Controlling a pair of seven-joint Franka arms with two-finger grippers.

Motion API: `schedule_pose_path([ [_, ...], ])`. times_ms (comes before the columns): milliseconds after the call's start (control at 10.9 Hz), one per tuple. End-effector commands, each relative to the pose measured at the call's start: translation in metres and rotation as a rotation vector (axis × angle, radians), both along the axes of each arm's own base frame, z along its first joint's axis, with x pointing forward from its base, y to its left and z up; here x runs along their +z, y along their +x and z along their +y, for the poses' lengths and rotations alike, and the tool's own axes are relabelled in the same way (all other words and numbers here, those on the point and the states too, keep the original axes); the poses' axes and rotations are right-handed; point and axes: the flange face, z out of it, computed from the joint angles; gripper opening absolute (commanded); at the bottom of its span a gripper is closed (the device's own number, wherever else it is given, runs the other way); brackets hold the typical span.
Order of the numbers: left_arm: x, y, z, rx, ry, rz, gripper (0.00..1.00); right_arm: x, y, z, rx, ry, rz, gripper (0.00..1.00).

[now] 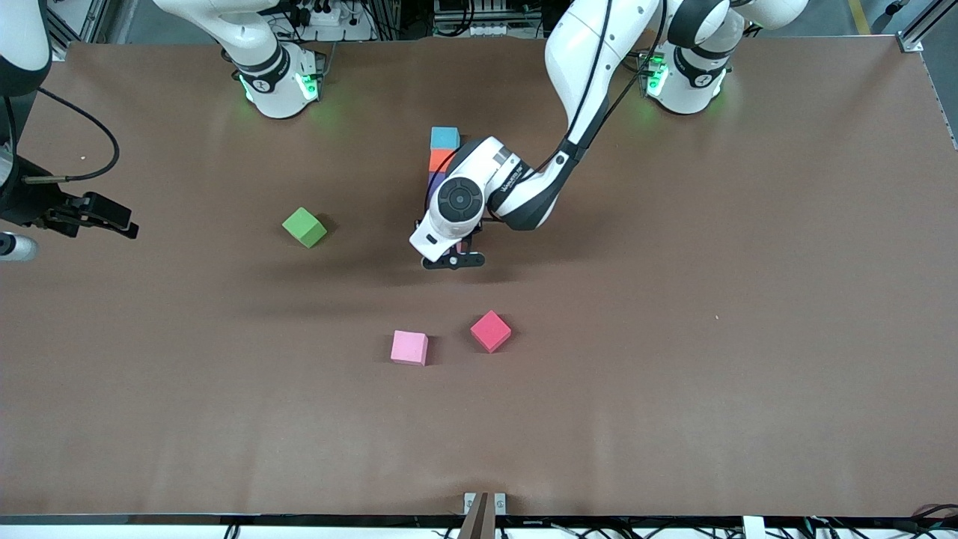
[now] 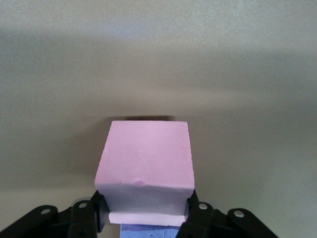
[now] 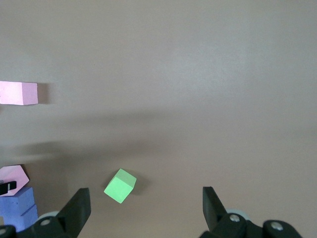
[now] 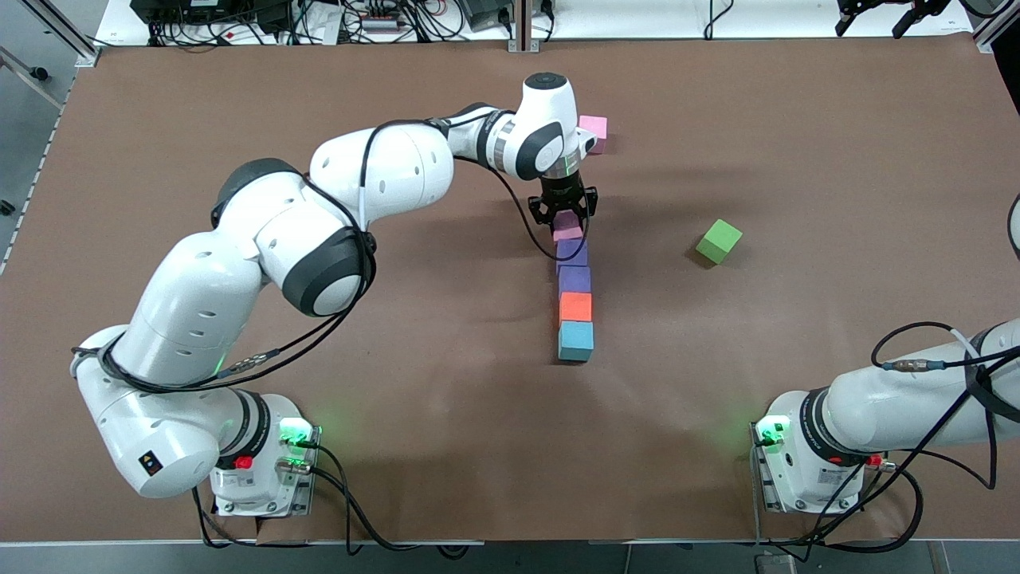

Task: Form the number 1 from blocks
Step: 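Lower the pink cube below the purple cubes and open the left gripper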

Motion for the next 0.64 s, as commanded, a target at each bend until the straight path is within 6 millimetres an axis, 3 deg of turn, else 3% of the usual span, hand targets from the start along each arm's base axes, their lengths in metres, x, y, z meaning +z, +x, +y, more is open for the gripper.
schedule_pose_path([
  [0, -0.005, -0.0155, -0.021, -0.001, -0.022, -0.065, 0.99, 0.0017, 0.0028, -0.0011, -0.009, -0.008, 0.007, 1.0],
  [553, -0.0039, -0.0179, -0.0229, -0.042, -0.001, -0.108, 1.0, 0.0009, 0.0033, -0.002, -0.01, -0.008, 0.007, 1.0],
])
